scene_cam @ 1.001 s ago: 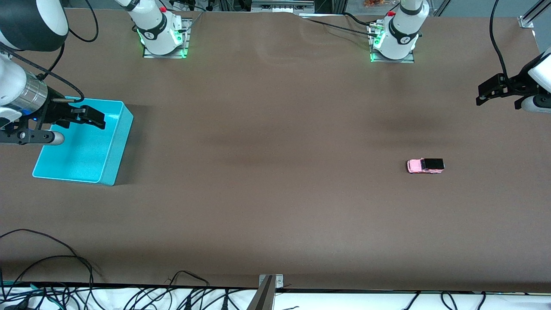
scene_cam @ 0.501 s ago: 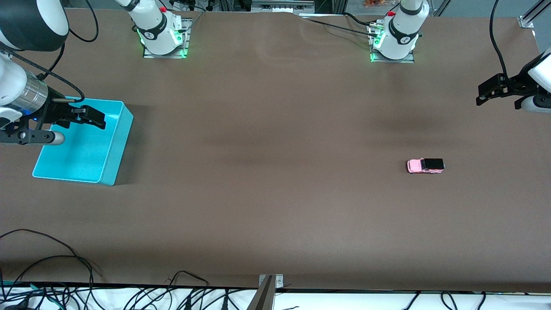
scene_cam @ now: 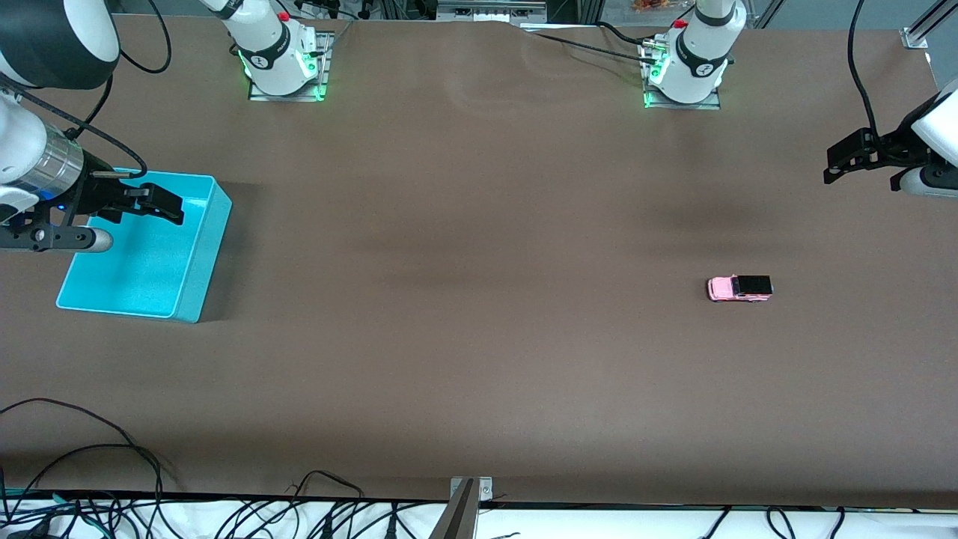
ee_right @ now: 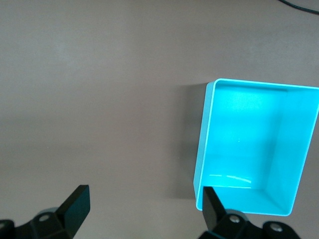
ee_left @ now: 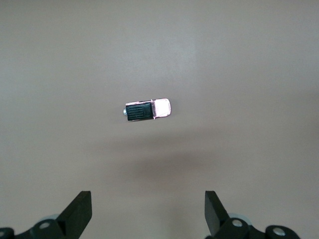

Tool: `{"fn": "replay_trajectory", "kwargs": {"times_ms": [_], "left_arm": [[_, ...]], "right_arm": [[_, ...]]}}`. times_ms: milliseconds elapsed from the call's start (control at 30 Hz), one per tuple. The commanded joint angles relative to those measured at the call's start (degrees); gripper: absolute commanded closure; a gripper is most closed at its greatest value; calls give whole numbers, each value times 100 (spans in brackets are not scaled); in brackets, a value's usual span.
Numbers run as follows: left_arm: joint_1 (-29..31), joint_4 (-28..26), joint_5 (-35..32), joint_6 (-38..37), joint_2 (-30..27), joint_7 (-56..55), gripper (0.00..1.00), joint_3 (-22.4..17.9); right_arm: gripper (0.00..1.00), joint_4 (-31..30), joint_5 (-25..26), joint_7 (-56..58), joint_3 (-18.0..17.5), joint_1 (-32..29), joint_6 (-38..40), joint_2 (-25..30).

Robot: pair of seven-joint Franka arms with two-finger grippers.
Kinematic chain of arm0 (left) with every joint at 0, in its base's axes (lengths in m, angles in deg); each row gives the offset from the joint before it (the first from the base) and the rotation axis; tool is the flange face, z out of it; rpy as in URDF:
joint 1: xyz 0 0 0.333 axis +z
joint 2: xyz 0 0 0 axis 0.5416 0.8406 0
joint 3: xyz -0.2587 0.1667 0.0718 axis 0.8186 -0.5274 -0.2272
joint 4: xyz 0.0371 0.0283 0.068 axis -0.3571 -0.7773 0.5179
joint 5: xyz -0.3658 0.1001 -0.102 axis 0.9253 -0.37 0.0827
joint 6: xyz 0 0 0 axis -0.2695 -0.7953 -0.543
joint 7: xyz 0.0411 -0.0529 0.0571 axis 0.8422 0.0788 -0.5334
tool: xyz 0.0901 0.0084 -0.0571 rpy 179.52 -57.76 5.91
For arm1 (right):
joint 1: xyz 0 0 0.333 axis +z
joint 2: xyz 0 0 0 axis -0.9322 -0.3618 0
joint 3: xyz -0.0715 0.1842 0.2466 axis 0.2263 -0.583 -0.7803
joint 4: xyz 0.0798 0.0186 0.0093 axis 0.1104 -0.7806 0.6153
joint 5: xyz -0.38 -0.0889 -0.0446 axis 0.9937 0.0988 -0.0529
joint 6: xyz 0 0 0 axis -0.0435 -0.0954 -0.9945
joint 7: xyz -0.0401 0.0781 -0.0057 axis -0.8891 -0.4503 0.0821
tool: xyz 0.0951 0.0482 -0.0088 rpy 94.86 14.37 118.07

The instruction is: Wind and store pink jeep toy

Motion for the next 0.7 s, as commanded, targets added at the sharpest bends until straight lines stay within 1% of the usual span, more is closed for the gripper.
{"fn": "replay_trajectory", "kwargs": {"times_ms": [0, 267, 434, 534, 668], "left_arm": [[58, 99, 149, -44, 60, 80, 0, 15], [6, 90, 105, -35, 51, 19, 0, 121], [58, 90, 96, 78, 156, 19, 0, 121], [76, -24, 88, 315, 157, 19, 0, 103], [67, -165, 79, 421, 157, 10, 0, 95]], "right_arm": [[0, 9, 20, 63, -5, 4, -5, 11], [0, 9, 20, 63, -5, 4, -5, 11], [0, 1, 20, 63, -5, 4, -5, 11], [0, 1, 20, 63, -5, 4, -5, 11], [0, 1, 20, 63, -5, 4, -5, 11]]}}
